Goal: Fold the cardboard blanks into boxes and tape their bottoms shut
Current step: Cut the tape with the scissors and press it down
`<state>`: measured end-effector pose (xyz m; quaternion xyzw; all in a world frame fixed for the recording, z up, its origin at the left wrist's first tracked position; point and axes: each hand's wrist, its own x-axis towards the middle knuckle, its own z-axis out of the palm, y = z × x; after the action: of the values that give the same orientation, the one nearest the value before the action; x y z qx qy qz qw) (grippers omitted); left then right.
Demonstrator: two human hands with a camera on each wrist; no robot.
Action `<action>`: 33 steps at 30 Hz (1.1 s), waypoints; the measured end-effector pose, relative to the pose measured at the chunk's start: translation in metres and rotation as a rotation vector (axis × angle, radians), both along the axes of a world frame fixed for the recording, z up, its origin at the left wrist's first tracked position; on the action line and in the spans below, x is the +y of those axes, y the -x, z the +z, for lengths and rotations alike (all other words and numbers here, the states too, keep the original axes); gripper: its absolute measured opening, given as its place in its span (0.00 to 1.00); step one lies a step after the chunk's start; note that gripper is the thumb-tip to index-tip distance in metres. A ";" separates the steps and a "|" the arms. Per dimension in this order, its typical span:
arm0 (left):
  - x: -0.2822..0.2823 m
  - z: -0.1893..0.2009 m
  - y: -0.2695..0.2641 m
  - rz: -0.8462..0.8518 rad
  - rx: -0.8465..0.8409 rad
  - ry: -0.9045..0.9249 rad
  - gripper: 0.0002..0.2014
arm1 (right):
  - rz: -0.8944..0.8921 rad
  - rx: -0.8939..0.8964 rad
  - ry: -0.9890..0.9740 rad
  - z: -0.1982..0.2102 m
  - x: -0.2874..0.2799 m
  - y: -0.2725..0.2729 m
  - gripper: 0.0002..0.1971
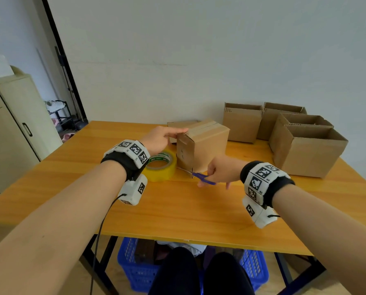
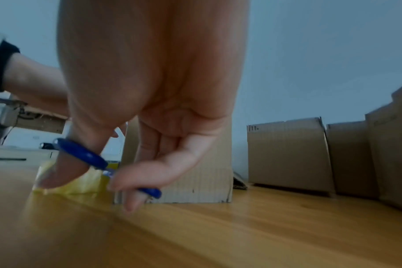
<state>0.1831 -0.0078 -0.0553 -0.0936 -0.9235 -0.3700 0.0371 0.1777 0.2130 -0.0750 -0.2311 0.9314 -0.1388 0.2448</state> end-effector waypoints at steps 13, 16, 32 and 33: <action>0.019 -0.001 0.001 -0.024 0.048 0.082 0.28 | 0.162 0.262 -0.196 -0.004 0.006 0.015 0.11; 0.025 -0.002 0.004 0.041 0.085 0.204 0.35 | 0.163 0.287 -0.268 -0.002 0.002 0.016 0.12; 0.031 -0.007 0.012 0.047 0.127 0.237 0.30 | 0.223 0.255 -0.324 -0.003 -0.010 0.019 0.10; 0.030 -0.007 0.012 0.038 0.131 0.233 0.31 | 0.221 0.266 -0.278 -0.004 -0.007 0.019 0.08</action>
<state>0.1715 0.0223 -0.0625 -0.1037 -0.9575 -0.2524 0.0933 0.1583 0.2059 -0.0790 -0.3118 0.9347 0.0504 0.1632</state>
